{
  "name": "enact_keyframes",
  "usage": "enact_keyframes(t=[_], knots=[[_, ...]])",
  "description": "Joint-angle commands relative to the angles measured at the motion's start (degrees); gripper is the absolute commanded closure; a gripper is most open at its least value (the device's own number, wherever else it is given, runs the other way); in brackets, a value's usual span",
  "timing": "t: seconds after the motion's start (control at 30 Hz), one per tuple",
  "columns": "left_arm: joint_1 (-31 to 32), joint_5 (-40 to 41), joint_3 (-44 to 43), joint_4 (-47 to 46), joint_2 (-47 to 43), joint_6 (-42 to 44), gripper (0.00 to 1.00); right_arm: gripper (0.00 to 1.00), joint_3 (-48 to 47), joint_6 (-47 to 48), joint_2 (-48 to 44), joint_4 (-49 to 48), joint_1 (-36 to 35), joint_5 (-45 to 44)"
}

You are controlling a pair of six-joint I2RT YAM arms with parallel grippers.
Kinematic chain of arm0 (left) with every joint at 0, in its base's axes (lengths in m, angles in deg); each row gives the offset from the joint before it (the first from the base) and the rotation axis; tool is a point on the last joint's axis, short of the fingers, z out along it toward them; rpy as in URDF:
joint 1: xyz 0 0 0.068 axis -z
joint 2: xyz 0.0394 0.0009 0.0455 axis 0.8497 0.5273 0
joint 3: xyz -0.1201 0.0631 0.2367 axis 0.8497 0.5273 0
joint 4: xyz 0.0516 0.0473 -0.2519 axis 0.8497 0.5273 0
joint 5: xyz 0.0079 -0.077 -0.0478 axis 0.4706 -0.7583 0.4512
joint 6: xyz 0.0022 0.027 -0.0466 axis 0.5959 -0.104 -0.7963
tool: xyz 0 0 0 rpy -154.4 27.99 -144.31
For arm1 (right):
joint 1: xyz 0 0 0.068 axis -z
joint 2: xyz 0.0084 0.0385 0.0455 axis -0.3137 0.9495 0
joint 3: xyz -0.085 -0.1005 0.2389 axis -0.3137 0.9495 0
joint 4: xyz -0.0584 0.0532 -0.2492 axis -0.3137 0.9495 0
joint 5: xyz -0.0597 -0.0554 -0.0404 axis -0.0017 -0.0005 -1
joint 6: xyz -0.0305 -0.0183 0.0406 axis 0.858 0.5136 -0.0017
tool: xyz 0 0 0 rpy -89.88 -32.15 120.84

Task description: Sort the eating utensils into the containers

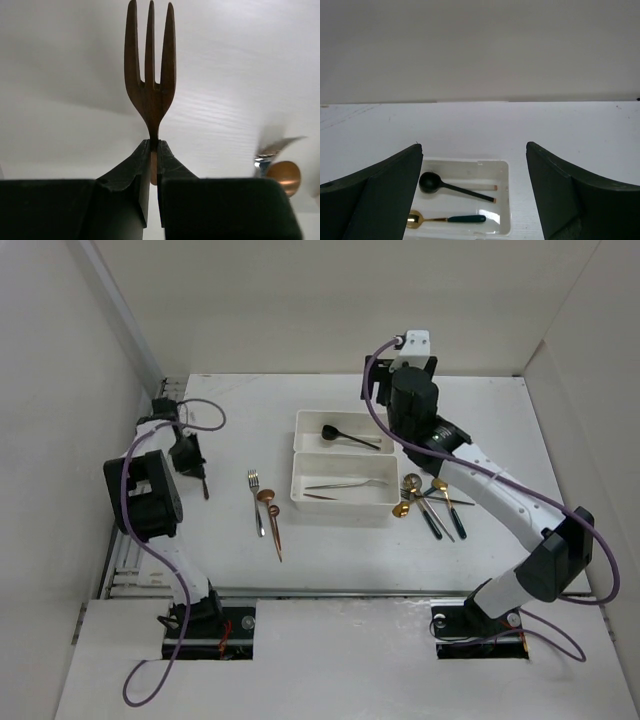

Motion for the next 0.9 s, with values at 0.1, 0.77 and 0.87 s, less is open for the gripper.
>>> enact_keyframes(t=[0.1,0.77,0.87], knots=[[14.43,1.89,-7.28,-3.64,-9.77,16.78,1.00,0.11,4.19,-0.03,-4.55,-7.80,4.13,2.10],[56.81,6.80,-9.84,-9.26,-6.43,35.50,0.83,0.11,18.35,-2.31,-16.08,-10.89,13.62,7.03],[57.43,7.51,-9.84,-8.04,-5.82,36.82,0.67,0.11,19.75,-2.31,-17.30,-10.89,14.33,7.03]])
